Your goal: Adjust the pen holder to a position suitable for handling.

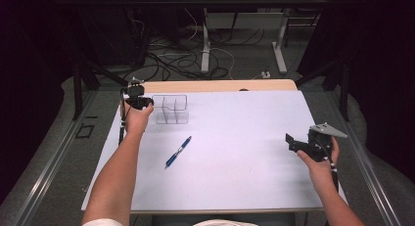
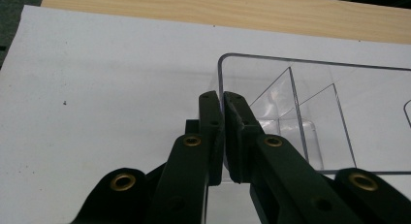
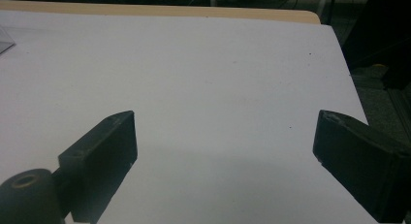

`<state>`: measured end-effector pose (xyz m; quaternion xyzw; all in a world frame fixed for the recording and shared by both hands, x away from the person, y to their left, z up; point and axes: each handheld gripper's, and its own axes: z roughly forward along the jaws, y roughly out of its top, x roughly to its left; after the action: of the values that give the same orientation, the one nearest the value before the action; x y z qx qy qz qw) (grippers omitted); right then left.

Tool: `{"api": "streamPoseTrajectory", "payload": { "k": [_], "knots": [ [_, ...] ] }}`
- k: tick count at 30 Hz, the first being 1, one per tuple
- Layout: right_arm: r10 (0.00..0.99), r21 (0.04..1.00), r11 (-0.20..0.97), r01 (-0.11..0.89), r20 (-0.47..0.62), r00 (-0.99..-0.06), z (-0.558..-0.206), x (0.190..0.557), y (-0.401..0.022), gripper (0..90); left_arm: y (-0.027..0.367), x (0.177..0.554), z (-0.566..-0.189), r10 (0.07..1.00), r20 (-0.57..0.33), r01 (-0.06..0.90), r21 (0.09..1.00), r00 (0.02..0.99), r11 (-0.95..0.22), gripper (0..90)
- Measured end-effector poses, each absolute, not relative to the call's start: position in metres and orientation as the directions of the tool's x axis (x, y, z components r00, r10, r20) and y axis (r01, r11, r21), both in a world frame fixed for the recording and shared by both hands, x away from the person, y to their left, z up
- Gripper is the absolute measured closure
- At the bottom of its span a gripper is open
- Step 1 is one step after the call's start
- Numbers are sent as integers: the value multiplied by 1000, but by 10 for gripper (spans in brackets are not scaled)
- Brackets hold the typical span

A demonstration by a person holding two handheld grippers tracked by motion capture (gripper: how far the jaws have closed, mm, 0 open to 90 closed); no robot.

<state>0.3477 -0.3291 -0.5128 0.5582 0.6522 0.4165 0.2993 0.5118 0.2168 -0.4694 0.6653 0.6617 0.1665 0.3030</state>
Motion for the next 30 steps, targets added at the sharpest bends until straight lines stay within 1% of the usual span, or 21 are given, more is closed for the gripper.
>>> {"api": "streamPoseTrajectory", "payload": {
  "k": [10, 19, 24, 28, 30],
  "knots": [
    [976, 878, 37, 477, 70, -205, -513, 348, -328, 83, 205, 509, -469, 979, -193, 786, 615, 67, 68, 877],
    [976, 878, 37, 477, 71, -205, -513, 348, -328, 83, 189, 502, -466, 976, -201, 804, 593, 84, 53, 876],
    [977, 877, 39, 479, 67, -202, -512, 347, -328, 83, 176, 497, -466, 974, -214, 807, 587, 79, 64, 874],
    [976, 880, 34, 475, 73, -204, -512, 348, -328, 83, 165, 494, -465, 970, -223, 816, 576, 99, 49, 873],
    [977, 880, 37, 473, 68, -204, -512, 347, -329, 83, 157, 492, -466, 969, -226, 810, 584, 104, 49, 871]
  ]
}}
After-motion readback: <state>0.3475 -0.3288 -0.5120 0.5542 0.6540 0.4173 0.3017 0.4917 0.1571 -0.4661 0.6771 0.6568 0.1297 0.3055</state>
